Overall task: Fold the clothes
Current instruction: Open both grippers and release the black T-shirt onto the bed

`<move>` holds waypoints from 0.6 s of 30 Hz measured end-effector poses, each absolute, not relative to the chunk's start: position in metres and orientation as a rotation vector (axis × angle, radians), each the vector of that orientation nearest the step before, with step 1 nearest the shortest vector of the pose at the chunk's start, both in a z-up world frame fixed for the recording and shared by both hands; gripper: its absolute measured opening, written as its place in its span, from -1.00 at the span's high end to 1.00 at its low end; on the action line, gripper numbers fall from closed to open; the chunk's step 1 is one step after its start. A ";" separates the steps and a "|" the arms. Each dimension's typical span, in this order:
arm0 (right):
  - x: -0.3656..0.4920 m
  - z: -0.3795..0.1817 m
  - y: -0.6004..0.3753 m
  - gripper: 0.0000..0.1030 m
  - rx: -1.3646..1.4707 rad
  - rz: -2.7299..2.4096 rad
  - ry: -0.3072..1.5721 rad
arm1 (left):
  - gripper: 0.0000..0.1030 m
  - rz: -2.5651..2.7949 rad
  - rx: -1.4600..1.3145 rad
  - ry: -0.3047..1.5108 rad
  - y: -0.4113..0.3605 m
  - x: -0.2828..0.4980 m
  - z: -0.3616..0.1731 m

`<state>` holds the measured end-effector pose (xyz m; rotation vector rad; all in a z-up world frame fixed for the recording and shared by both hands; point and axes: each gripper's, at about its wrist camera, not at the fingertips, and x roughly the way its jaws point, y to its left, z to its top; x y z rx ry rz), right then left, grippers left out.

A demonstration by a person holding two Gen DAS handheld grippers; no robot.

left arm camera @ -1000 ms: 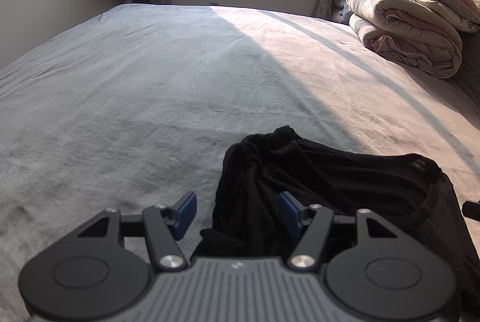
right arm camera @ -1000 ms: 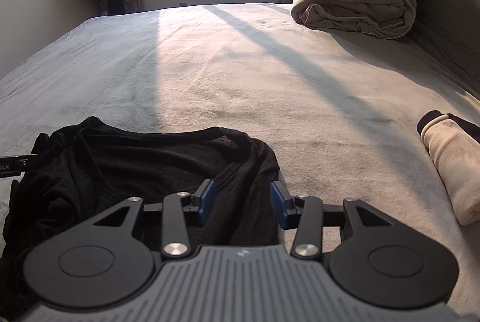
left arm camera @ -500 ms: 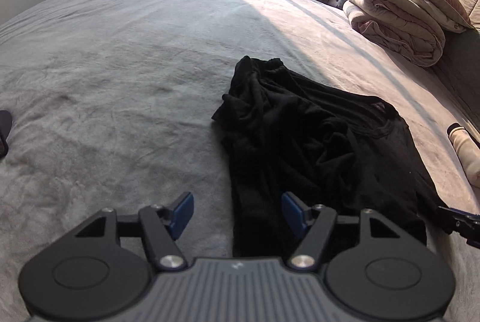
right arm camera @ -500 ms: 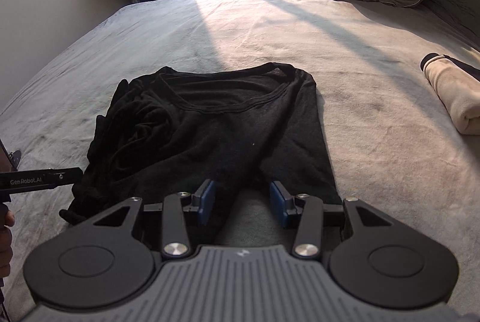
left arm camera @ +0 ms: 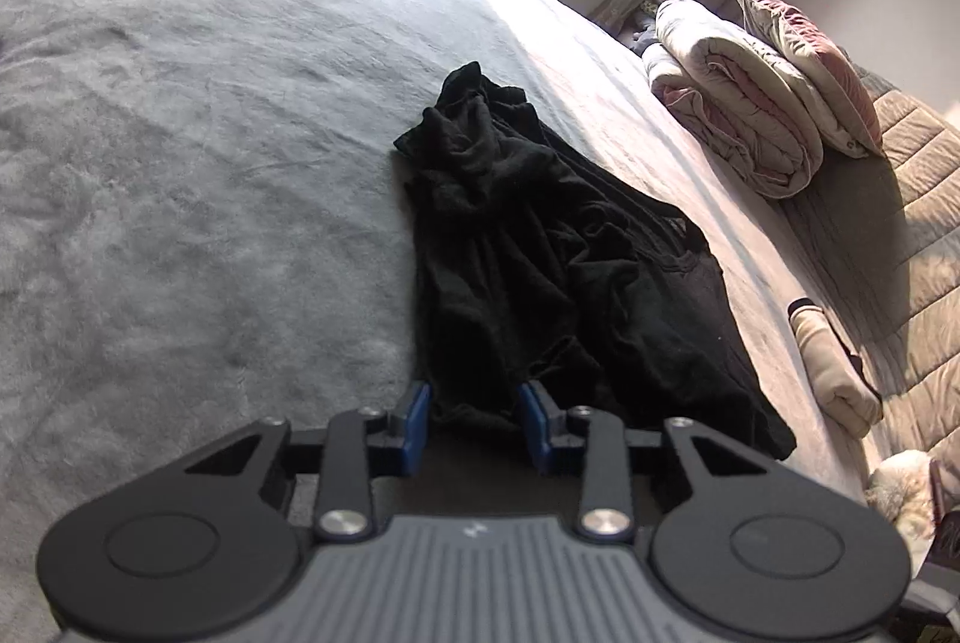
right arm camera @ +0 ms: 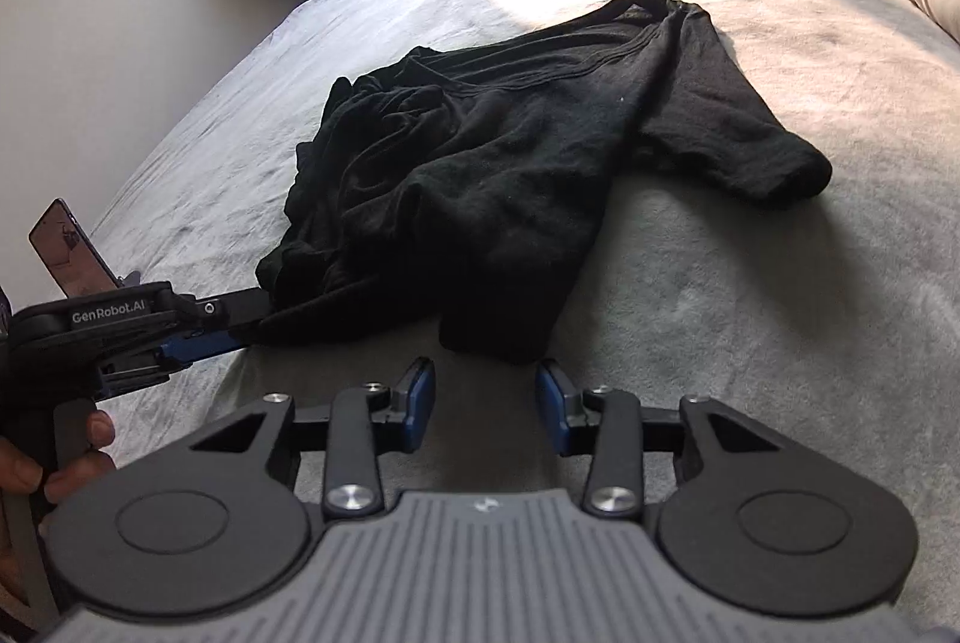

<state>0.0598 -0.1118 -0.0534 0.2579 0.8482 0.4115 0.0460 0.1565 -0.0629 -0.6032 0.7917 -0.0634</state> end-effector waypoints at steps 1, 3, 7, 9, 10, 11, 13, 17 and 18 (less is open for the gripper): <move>0.062 -0.053 -0.111 0.29 0.261 0.415 0.838 | 0.52 -0.062 -0.641 0.795 0.159 0.047 -0.066; 0.066 -0.054 -0.113 0.61 0.299 0.412 0.835 | 0.79 -0.059 -0.683 0.796 0.162 0.049 -0.070; 0.075 -0.057 -0.130 0.93 0.429 0.376 0.851 | 0.94 -0.058 -0.711 0.781 0.164 0.048 -0.068; 0.074 -0.050 -0.139 0.93 0.446 0.354 0.824 | 0.94 -0.070 -0.705 0.754 0.166 0.044 -0.061; 0.072 -0.044 -0.144 0.93 0.446 0.348 0.803 | 0.95 -0.072 -0.693 0.739 0.169 0.040 -0.056; 0.071 -0.038 -0.150 0.93 0.447 0.341 0.782 | 0.95 -0.074 -0.679 0.726 0.170 0.037 -0.053; 0.068 -0.026 -0.161 0.94 0.454 0.331 0.741 | 0.95 -0.076 -0.663 0.707 0.175 0.030 -0.047; 0.062 -0.004 -0.192 0.99 0.475 0.286 0.671 | 0.95 -0.091 -0.642 0.689 0.186 0.019 -0.036; 0.061 0.000 -0.199 0.99 0.483 0.277 0.660 | 0.95 -0.098 -0.639 0.689 0.189 0.017 -0.034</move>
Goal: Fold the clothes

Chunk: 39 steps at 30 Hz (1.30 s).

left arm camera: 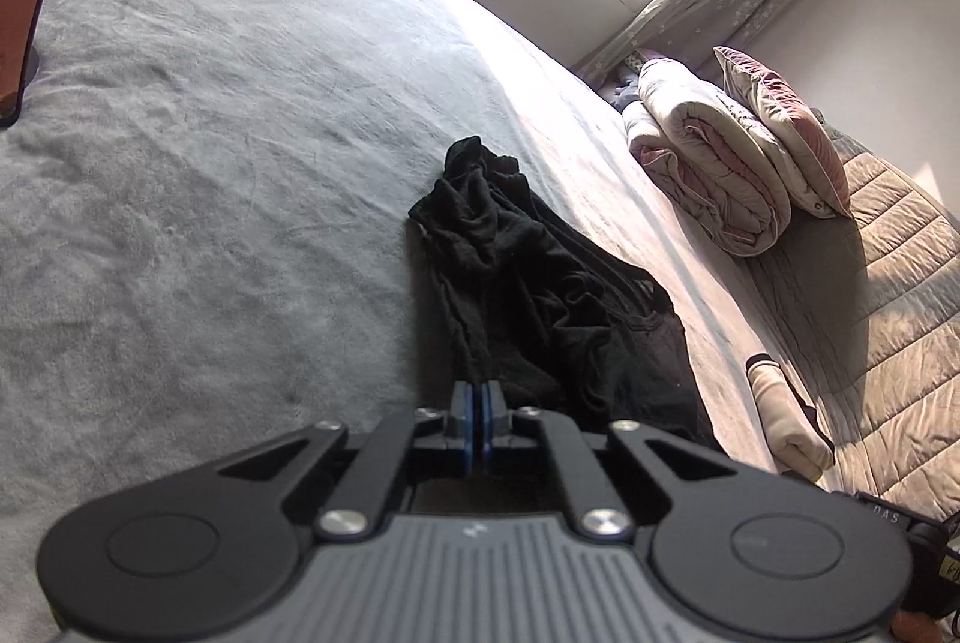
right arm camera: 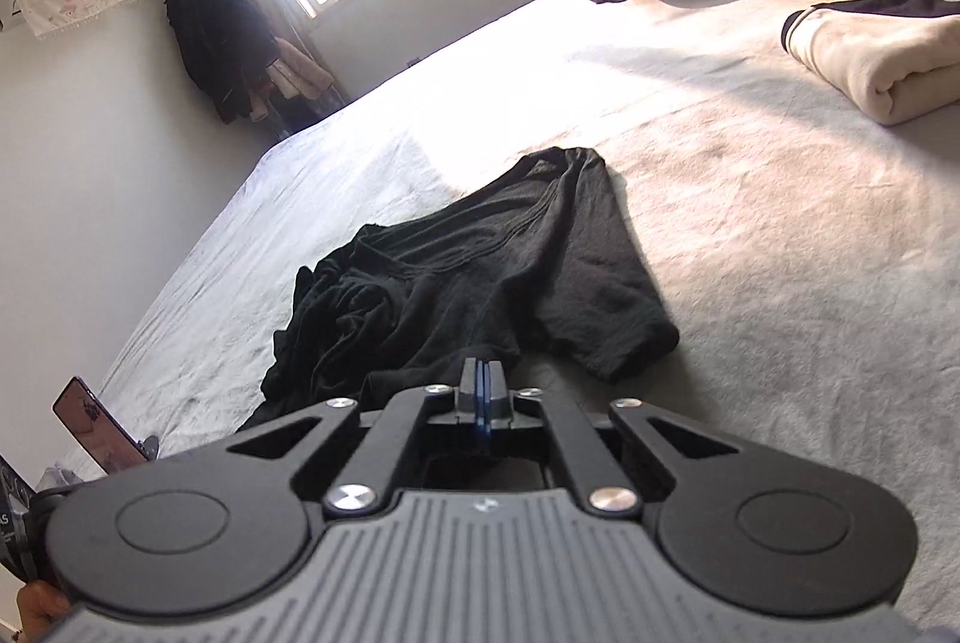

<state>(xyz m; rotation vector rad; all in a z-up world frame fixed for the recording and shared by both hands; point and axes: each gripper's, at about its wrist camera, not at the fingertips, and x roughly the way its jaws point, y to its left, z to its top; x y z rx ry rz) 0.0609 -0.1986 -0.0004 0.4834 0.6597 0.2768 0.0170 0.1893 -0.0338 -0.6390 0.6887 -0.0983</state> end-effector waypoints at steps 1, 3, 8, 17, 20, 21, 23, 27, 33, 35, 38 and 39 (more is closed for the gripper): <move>0.060 0.003 -0.205 0.99 0.491 0.269 0.649 | 0.96 -0.108 -0.642 0.692 0.193 0.015 -0.032; 0.058 0.008 -0.218 0.99 0.494 0.250 0.634 | 0.95 -0.116 -0.652 0.700 0.200 0.010 -0.030; 0.062 -0.004 -0.225 0.95 0.480 0.262 0.690 | 0.95 -0.052 -0.636 0.749 0.212 0.009 -0.039; 0.073 -0.031 -0.188 0.60 0.409 0.355 0.846 | 0.92 -0.097 -0.570 0.861 0.205 0.013 -0.055; 0.074 -0.036 -0.177 0.10 0.373 0.373 0.859 | 0.88 -0.095 -0.567 0.861 0.205 0.017 -0.058; 0.075 -0.038 -0.172 0.10 0.356 0.379 0.865 | 0.88 -0.095 -0.571 0.864 0.206 0.019 -0.060; 0.076 -0.042 -0.166 0.10 0.329 0.379 0.875 | 0.86 -0.094 -0.573 0.867 0.205 0.022 -0.061; 0.079 -0.048 -0.151 0.15 0.247 0.366 0.874 | 0.87 -0.094 -0.554 0.867 0.199 0.028 -0.062; 0.079 -0.044 -0.141 0.80 0.187 0.371 0.841 | 0.93 -0.120 -0.484 0.825 0.186 0.024 -0.049; 0.078 -0.036 -0.146 0.82 0.204 0.364 0.816 | 0.93 -0.141 -0.462 0.789 0.183 0.018 -0.040; 0.076 -0.023 -0.156 0.82 0.238 0.350 0.779 | 0.94 -0.178 -0.448 0.732 0.182 0.007 -0.027; 0.075 -0.020 -0.159 0.83 0.248 0.346 0.770 | 0.94 -0.190 -0.447 0.720 0.182 0.004 -0.023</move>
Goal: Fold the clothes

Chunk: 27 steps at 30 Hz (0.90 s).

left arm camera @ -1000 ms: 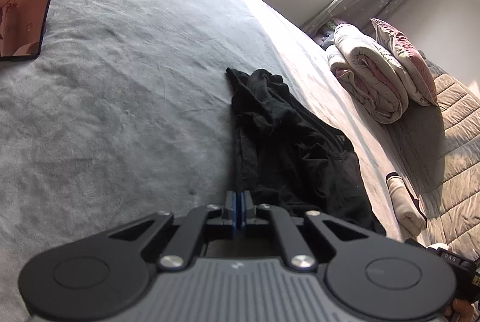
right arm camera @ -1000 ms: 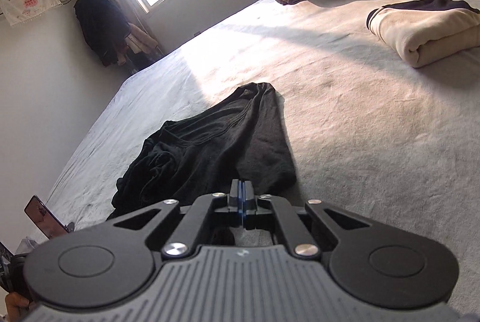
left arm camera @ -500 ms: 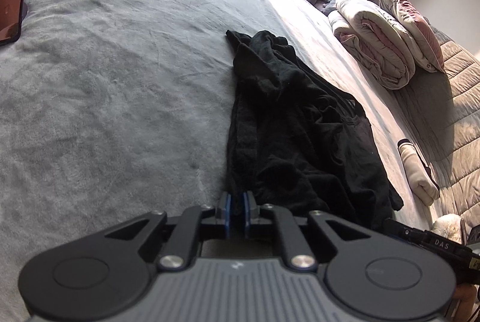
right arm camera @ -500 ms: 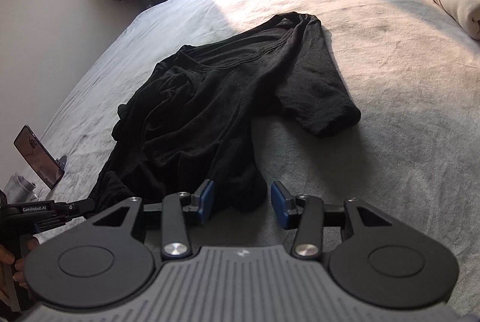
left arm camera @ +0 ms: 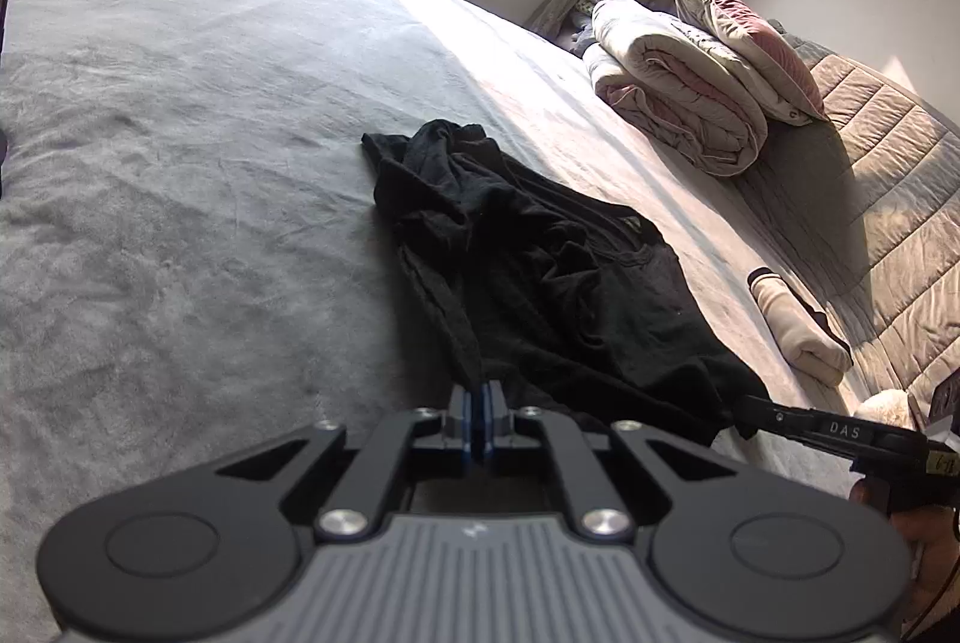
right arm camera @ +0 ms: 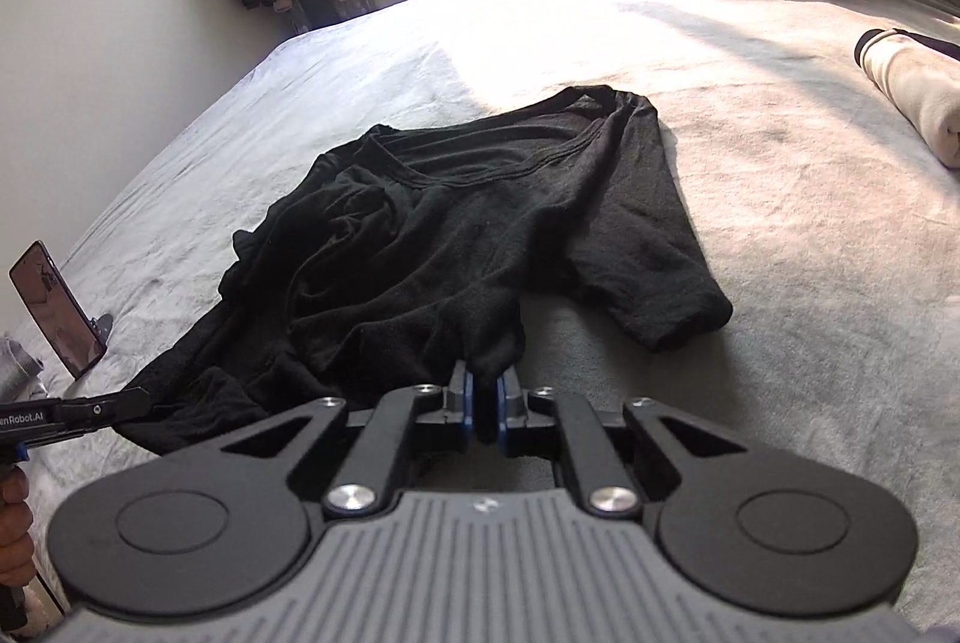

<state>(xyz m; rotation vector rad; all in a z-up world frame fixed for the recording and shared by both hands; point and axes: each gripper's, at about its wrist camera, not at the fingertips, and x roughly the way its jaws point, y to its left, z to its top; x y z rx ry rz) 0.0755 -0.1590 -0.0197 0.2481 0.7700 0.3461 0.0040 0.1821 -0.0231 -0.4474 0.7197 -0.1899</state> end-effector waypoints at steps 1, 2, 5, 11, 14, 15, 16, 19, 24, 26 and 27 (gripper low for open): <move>0.075 -0.016 -0.162 0.83 0.261 0.343 0.762 | 0.94 -0.202 -0.447 0.708 0.182 0.001 -0.019; 0.074 -0.013 -0.166 0.83 0.279 0.341 0.758 | 0.94 -0.214 -0.447 0.696 0.182 -0.002 -0.016; 0.072 -0.004 -0.175 0.83 0.325 0.349 0.751 | 0.94 -0.252 -0.441 0.679 0.182 -0.009 -0.008; 0.064 0.008 -0.187 0.83 0.355 0.361 0.756 | 0.94 -0.341 -0.450 0.692 0.180 -0.023 0.001; 0.061 0.011 -0.193 0.84 0.370 0.360 0.770 | 0.94 -0.396 -0.463 0.710 0.178 -0.030 0.003; 0.060 0.012 -0.195 0.84 0.376 0.360 0.775 | 0.94 -0.412 -0.463 0.714 0.176 -0.033 0.004; 0.059 0.012 -0.197 0.84 0.380 0.359 0.780 | 0.94 -0.430 -0.459 0.717 0.174 -0.036 0.005; 0.056 0.014 -0.203 0.84 0.375 0.352 0.790 | 0.94 -0.489 -0.436 0.719 0.165 -0.047 0.010; 0.047 0.017 -0.213 0.84 0.378 0.361 0.777 | 0.94 -0.604 -0.408 0.706 0.150 -0.063 0.018; 0.044 0.017 -0.216 0.84 0.375 0.360 0.773 | 0.94 -0.653 -0.403 0.710 0.145 -0.067 0.020; 0.042 0.018 -0.217 0.84 0.374 0.360 0.774 | 0.94 -0.674 -0.399 0.715 0.143 -0.069 0.020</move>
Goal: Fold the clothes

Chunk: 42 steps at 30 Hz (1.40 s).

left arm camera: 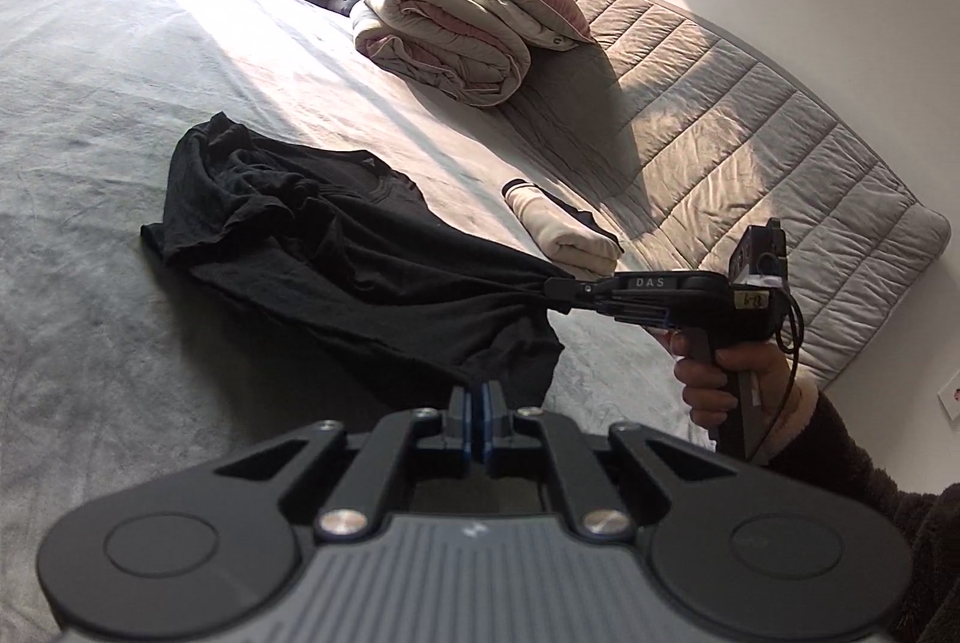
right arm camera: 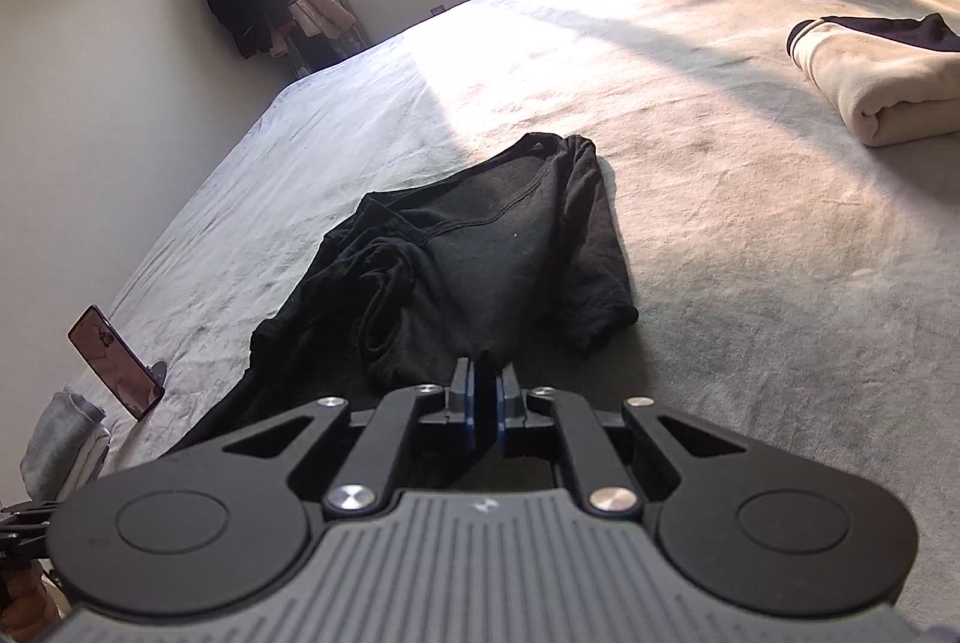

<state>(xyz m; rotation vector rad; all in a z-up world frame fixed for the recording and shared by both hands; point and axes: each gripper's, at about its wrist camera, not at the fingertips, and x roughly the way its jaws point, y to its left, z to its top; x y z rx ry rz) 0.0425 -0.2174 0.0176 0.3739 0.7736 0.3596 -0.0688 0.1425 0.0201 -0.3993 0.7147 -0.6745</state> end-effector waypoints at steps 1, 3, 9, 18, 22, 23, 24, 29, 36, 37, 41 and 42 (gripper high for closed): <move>0.041 0.017 -0.219 0.84 0.373 0.360 0.775 | 0.94 -0.692 -0.392 0.722 0.140 -0.070 0.020; 0.038 0.016 -0.223 0.84 0.372 0.358 0.783 | 0.94 -0.701 -0.366 0.745 0.134 -0.070 0.019; 0.040 0.000 -0.223 0.84 0.351 0.336 0.866 | 0.94 -0.677 -0.260 0.892 0.115 -0.059 0.001; 0.041 -0.007 -0.226 0.72 0.326 0.293 0.884 | 0.82 -0.600 -0.173 1.005 0.107 -0.047 -0.019; 0.045 -0.007 -0.234 0.71 0.367 0.283 0.880 | 0.31 -0.548 -0.195 0.996 0.115 -0.041 -0.019; 0.046 -0.008 -0.236 0.70 0.378 0.278 0.880 | 0.25 -0.532 -0.201 0.991 0.118 -0.039 -0.019; 0.047 -0.009 -0.237 0.70 0.386 0.272 0.882 | 0.24 -0.517 -0.210 0.988 0.121 -0.037 -0.019; 0.053 -0.016 -0.243 0.68 0.434 0.243 0.894 | 0.23 -0.423 -0.300 0.963 0.144 -0.020 -0.023; 0.065 -0.025 -0.250 0.31 0.501 0.183 0.888 | 0.23 -0.290 -0.554 0.874 0.174 0.009 -0.034; 0.068 -0.026 -0.250 0.31 0.511 0.177 0.889 | 0.23 -0.269 -0.582 0.862 0.175 0.013 -0.036; 0.078 -0.031 -0.247 0.31 0.542 0.156 0.890 | 0.23 -0.183 -0.691 0.838 0.177 0.036 -0.046; 0.080 -0.032 -0.246 0.31 0.543 0.147 0.888 | 0.24 -0.156 -0.718 0.843 0.177 0.042 -0.050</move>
